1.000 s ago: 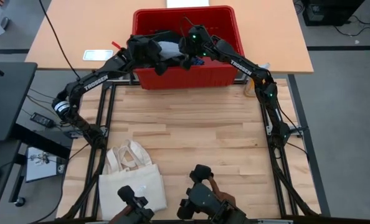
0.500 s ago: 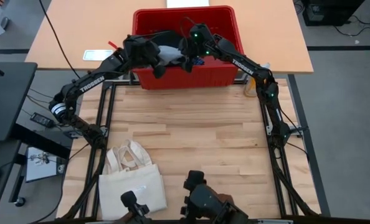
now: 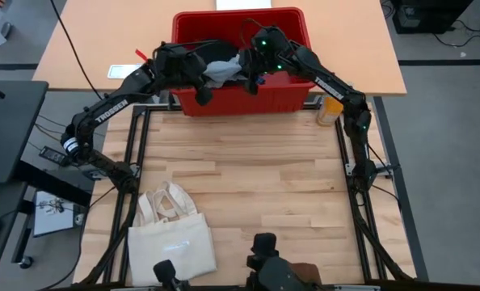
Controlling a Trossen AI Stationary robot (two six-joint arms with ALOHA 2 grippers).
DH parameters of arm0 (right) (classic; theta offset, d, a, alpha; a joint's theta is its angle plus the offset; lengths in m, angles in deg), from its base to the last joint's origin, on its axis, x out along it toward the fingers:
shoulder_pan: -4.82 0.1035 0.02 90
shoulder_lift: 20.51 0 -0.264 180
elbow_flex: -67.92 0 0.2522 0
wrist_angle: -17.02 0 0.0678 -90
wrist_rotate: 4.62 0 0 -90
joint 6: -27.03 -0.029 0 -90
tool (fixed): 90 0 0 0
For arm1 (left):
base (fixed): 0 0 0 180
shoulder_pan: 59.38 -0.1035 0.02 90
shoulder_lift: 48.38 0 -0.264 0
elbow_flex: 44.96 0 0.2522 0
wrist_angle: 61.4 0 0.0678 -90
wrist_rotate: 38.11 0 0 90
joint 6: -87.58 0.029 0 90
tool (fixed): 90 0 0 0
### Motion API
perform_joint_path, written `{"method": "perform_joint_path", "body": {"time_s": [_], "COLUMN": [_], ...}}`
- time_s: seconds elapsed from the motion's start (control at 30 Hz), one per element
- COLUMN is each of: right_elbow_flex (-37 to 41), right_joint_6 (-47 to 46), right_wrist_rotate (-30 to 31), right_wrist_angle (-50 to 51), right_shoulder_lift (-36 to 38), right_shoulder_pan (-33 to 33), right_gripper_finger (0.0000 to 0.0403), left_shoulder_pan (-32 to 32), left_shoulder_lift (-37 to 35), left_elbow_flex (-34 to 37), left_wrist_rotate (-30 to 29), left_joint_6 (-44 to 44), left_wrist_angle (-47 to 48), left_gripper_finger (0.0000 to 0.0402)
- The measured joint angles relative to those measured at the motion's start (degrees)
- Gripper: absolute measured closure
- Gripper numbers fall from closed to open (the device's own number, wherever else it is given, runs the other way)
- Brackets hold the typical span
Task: Fold laundry
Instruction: Remove the gray t-shirt from the red organizer bin
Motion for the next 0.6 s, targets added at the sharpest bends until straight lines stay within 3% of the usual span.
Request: {"method": "perform_joint_path", "body": {"time_s": [0.2, 0.6], "right_elbow_flex": [0.0, 0.0], "right_joint_6": [0.4, -5.8], "right_wrist_rotate": [1.8, 3.7], "right_wrist_angle": [7.2, 22.9], "right_shoulder_lift": [2.8, 9.6], "right_shoulder_pan": [2.5, 10.4], "right_gripper_finger": [0.0313, 0.0331], "left_shoulder_pan": [4.0, 17.3], "left_shoulder_lift": [0.9, 0.9], "left_elbow_flex": [-4.7, -6.4], "left_wrist_rotate": [0.4, -0.3], "left_joint_6": [-1.7, -9.8], "left_wrist_angle": [6.6, 14.5], "left_gripper_finger": [0.0385, 0.0384]}}
